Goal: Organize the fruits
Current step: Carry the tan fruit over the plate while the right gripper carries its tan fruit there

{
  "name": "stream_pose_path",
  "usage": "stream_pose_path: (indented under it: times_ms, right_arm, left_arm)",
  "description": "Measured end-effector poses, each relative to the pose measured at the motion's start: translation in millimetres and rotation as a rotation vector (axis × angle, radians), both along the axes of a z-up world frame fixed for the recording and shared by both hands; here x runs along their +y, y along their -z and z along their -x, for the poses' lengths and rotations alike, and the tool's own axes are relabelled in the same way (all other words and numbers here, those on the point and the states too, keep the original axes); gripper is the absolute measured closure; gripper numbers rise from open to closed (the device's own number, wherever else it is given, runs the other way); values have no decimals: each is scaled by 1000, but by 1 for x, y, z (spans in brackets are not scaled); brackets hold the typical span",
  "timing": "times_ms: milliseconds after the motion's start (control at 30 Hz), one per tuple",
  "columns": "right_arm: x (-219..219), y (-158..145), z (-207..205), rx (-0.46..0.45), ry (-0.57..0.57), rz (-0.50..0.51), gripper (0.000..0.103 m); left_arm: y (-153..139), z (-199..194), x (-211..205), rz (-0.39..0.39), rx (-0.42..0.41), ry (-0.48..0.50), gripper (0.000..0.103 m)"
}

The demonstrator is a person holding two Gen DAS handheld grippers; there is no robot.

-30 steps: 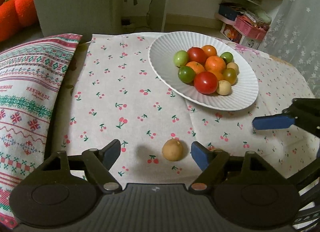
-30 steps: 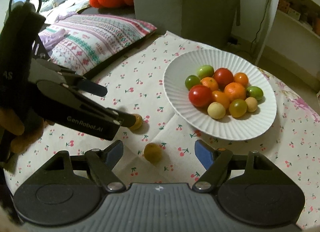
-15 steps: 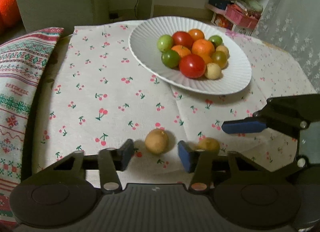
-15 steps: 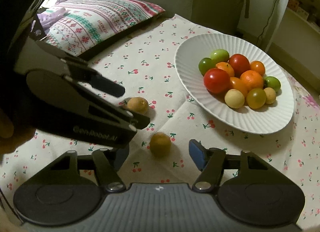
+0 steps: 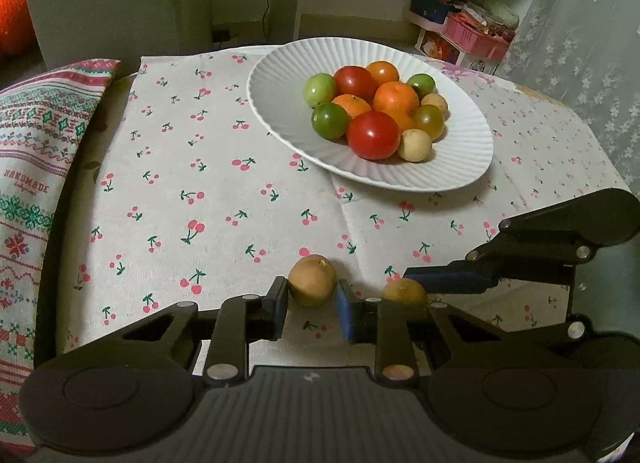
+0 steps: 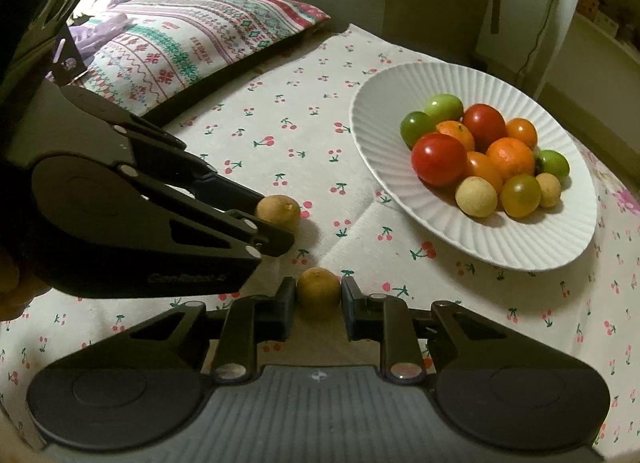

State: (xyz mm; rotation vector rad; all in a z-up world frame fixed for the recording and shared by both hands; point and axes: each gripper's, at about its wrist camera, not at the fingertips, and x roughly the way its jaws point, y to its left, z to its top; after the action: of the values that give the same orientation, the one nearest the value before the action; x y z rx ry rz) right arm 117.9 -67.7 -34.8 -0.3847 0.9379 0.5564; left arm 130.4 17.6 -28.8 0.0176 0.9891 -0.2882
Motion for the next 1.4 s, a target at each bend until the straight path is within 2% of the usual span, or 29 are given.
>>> stream_pose_path:
  times_ms: [400,733,900,1167,1400]
  right_arm:
    - [-5,-7,1,-39,-13,-18,82]
    - [-11,-15,1,-78,-11,-31,82]
    - [-15,-27,1,-103,-11,-57,82]
    - [-42,-61,-7,-150,60,-135,81]
    - [-80,-86,-22,-186,190,-217,81]
  left_arm:
    - [-10,3,1,11,-43,13,87]
    - [-21,5,-2,-42,-110,8,87]
    - [-36,4,6,-11,-144,-22,87]
    - [-60,-2,26,-5,-217,-98,87]
    - [-63,-10,25,20,-214,-116,87]
